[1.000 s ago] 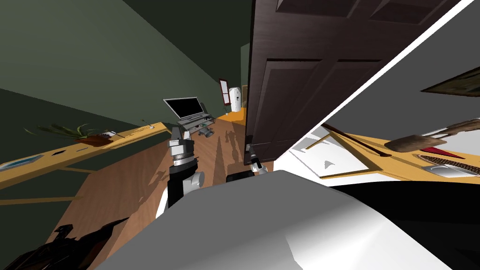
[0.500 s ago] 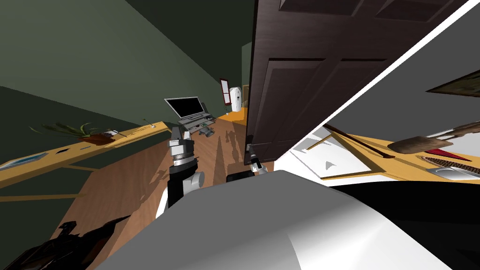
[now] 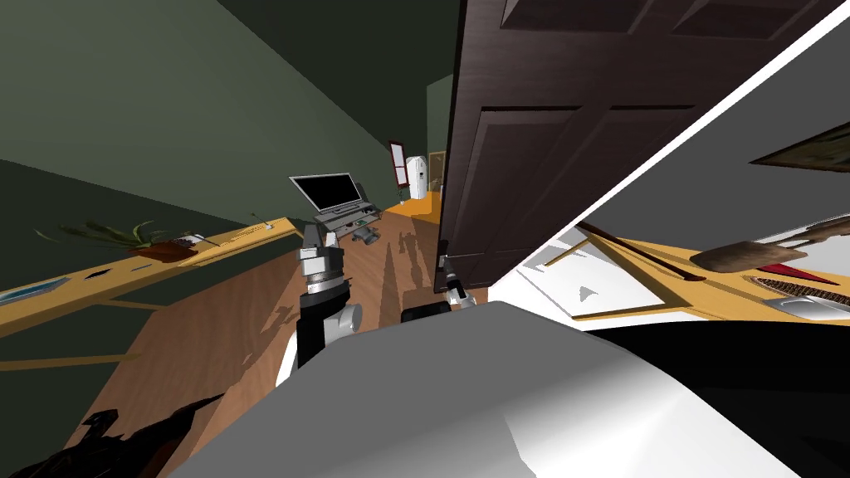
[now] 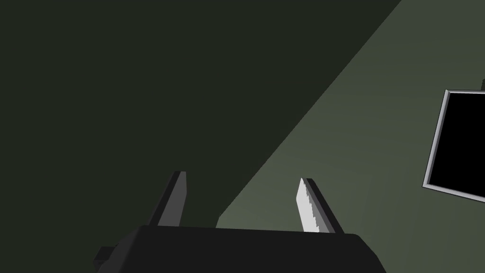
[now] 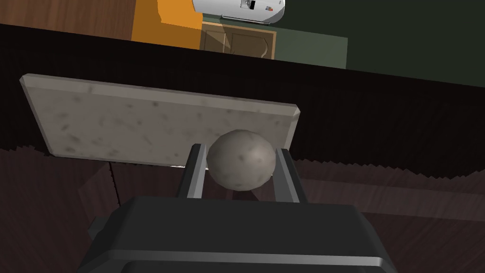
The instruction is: Push the door open
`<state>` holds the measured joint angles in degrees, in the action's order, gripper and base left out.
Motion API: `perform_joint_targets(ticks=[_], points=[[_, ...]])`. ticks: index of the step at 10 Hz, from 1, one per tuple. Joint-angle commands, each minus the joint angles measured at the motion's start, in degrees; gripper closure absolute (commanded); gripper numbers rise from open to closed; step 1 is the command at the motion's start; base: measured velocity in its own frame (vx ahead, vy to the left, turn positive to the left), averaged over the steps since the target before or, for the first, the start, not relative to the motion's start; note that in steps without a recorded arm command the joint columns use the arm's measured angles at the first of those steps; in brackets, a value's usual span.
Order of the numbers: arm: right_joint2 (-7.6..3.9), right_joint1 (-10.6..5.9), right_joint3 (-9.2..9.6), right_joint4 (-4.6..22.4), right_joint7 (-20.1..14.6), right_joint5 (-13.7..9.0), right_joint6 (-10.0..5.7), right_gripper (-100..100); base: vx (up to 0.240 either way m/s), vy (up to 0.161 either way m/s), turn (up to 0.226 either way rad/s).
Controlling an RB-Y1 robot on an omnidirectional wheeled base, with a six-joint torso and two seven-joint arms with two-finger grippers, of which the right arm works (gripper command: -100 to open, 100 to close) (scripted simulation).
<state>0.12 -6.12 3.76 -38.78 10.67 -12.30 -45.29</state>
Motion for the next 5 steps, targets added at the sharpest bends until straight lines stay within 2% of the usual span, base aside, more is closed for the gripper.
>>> perform_joint_targets(ticks=[1,3,5], points=[[-1.48,-1.15,-1.4,0.8,0.0,-0.8,-0.68,100,0.188,0.076,-0.071],[-1.48,-1.15,-1.4,0.8,0.0,-0.8,-0.68,100,0.104,0.027,-0.005],[-1.83,-1.32,-3.22,0.7,0.6,-1.9,-0.63,100,0.192,0.073,-0.069]])
